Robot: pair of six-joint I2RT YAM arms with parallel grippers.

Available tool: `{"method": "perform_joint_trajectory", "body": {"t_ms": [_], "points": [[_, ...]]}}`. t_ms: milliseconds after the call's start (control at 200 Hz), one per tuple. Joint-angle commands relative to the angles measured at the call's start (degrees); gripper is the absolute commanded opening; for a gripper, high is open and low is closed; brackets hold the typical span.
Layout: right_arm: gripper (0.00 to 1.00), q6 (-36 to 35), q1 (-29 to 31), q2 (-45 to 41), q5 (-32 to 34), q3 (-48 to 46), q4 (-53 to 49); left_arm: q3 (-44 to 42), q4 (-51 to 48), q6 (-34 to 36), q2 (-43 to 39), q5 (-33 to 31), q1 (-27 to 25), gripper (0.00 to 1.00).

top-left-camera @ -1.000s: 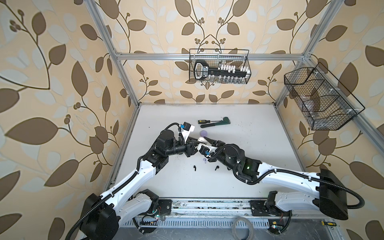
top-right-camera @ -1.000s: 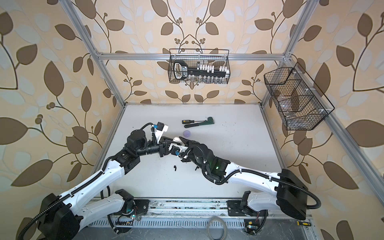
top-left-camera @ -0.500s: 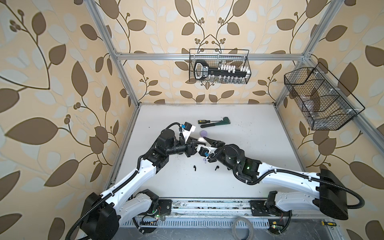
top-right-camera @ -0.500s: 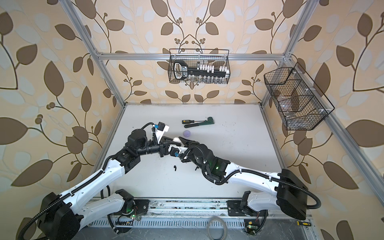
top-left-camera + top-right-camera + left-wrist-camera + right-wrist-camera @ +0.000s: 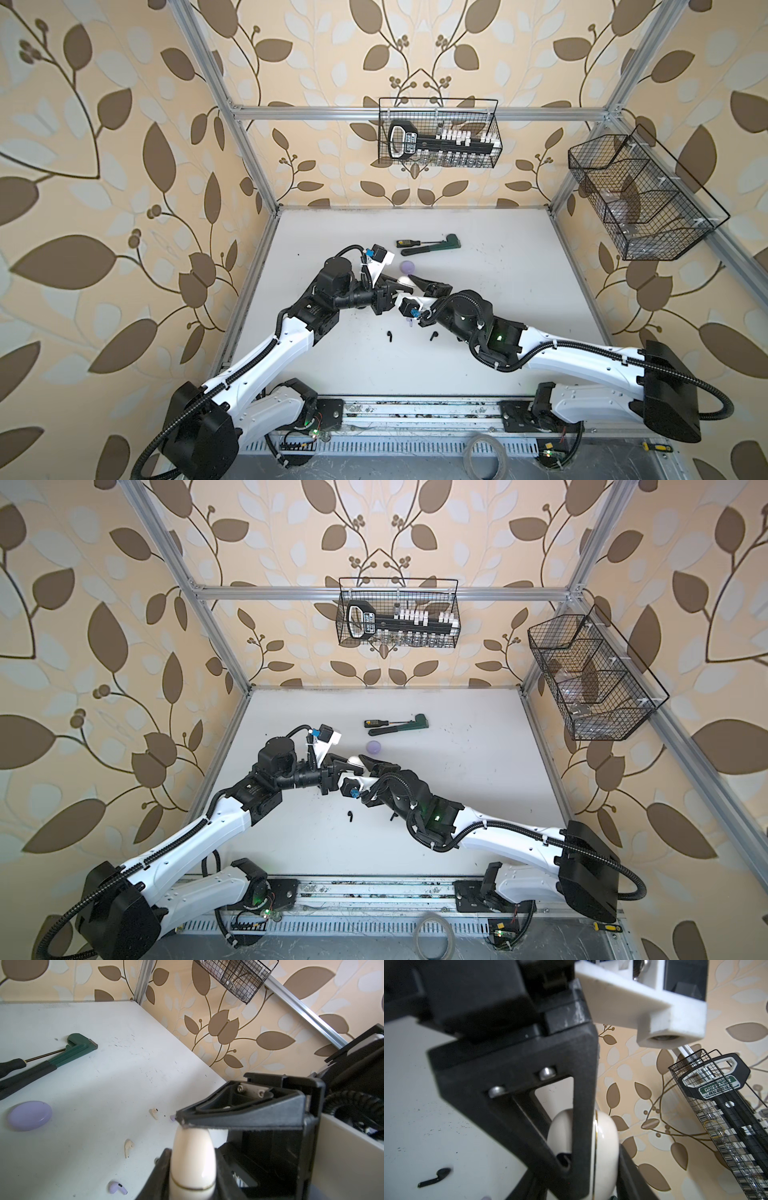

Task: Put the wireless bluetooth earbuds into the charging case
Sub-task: 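Close the left gripper on the cream case held by the right gripper, then open the right gripper and draw it back while the left gripper holds the case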

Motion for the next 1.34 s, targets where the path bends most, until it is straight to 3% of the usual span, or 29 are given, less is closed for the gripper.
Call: {"method": "perform_joint_trajectory", "body": {"t_ms": [0,70,245,310,385,510,620,770,930,1015,1115,1340], "points": [[0.11,-1.1,0.37,-1.35,-0.14,-0.58,2.84,2.4,-0.98,1.83,0.64,2.91,-0.93,0.24],[0.11,-1.24,0.38,-1.05,0.33,-0.54,2.91,2.4,-1.07,1.94,0.62,2.92,-0.92,0.15],[0.11,-1.81,0.42,-1.02,1.17,-0.73,3.29,2.19,-0.86,2.16,0.44,3.16,-1.08,0.14],[0.14,-1.5,0.34,-1.39,0.91,-0.86,3.32,2.14,-0.56,2.14,0.31,3.18,-1.17,0.08],[0.31,-0.16,0.34,-2.08,0.57,-0.94,3.05,1.53,0.82,1.93,-0.15,3.53,-1.17,0.0],[0.57,2.6,0.31,-5.95,-2.02,-3.31,2.67,-0.93,4.7,2.55,-2.77,2.6,-1.1,0.0],[0.66,6.75,0.05,-11.45,-5.27,-5.03,-1.74,-6.74,11.89,5.75,-6.62,0.13,-1.15,0.0],[0.72,13.95,-0.27,-21.65,-8.92,-9.65,-5.43,-17.31,31.22,8.0,-8.94,-1.39,-1.18,0.0],[0.74,24.48,-0.12,-30.04,-7.75,-13.45,-8.05,-22.45,38.07,10.06,-8.7,-7.27,-1.23,0.0],[0.76,31.79,-0.13,-32.91,-7.11,-14.39,-8.54,-25.56,48.66,6.79,-5.08,-7.62,-1.65,0.0],[0.75,39.77,-0.01,-34.45,-6.04,-14.97,-10.37,-27.17,59.04,1.44,1.38,-5.5,-3.63,0.0],[0.72,45.5,0.04,-34.48,-6.71,-15.1,-11.34,-29.82,70.15,7.1,9.63,2.32,-5.57,0.0]]}}
